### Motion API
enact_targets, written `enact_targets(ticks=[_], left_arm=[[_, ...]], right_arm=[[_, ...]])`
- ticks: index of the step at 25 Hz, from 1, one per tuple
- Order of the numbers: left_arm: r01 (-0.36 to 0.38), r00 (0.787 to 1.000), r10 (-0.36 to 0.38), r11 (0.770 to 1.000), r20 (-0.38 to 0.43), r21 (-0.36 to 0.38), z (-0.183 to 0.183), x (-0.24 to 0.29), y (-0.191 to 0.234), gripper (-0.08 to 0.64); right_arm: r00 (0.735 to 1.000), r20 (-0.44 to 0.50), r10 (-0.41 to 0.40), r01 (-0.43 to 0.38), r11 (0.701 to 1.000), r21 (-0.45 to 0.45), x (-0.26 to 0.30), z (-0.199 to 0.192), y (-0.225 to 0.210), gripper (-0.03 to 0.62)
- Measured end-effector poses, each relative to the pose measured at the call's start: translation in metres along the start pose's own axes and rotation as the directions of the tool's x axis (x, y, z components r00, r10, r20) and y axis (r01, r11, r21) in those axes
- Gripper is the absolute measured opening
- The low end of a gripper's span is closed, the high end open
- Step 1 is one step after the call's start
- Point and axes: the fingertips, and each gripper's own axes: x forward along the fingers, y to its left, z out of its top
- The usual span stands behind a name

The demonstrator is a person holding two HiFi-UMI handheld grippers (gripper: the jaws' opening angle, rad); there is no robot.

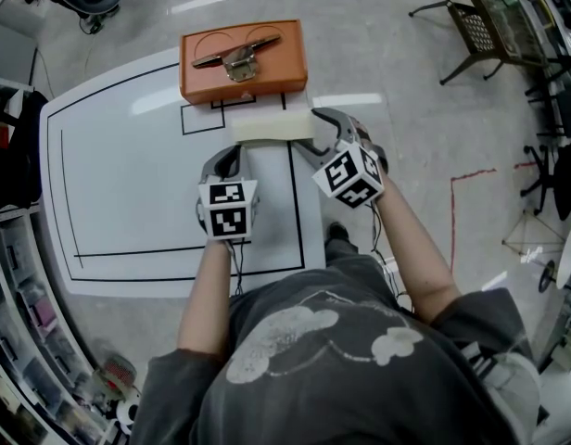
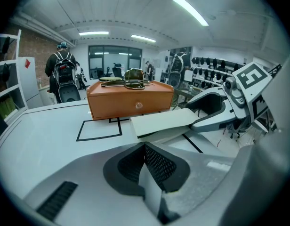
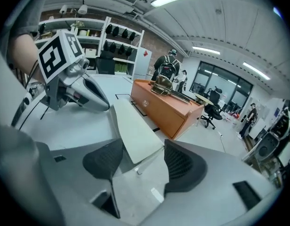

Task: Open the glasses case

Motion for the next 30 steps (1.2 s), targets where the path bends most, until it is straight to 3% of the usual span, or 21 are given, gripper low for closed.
enact_targets(ticks=[4, 13, 21, 30], left_arm=[[0.0, 1.0, 0.0, 1.0, -0.001, -0.002, 0.0, -0.001, 0.0, 0.002], [0.0, 1.0, 0.0, 1.0, 0.0, -0.004, 0.0, -0.001, 0.0, 0.002], [-0.011, 1.0, 0.012, 1.0, 0.014, -0.026, 0.0, -0.001, 0.004, 0.002], [-0.092, 0.994, 0.093, 0.995, 0.05, -0.037, 0.008, -0.028, 0.008, 0.002]], right_arm=[[0.998, 0.062, -0.018, 0.012, 0.995, 0.096, -0.007, 0.012, -0.008, 0.235], [0.99, 0.103, -0.094, 0.078, 0.986, 0.15, -0.007, 0.027, -0.036, 0.12], [0.982, 0.121, -0.146, 0.119, 0.971, 0.207, -0.011, 0.033, -0.052, 0.121], [0.972, 0.177, -0.157, 0.112, 0.963, 0.243, -0.041, 0.035, -0.049, 0.088]])
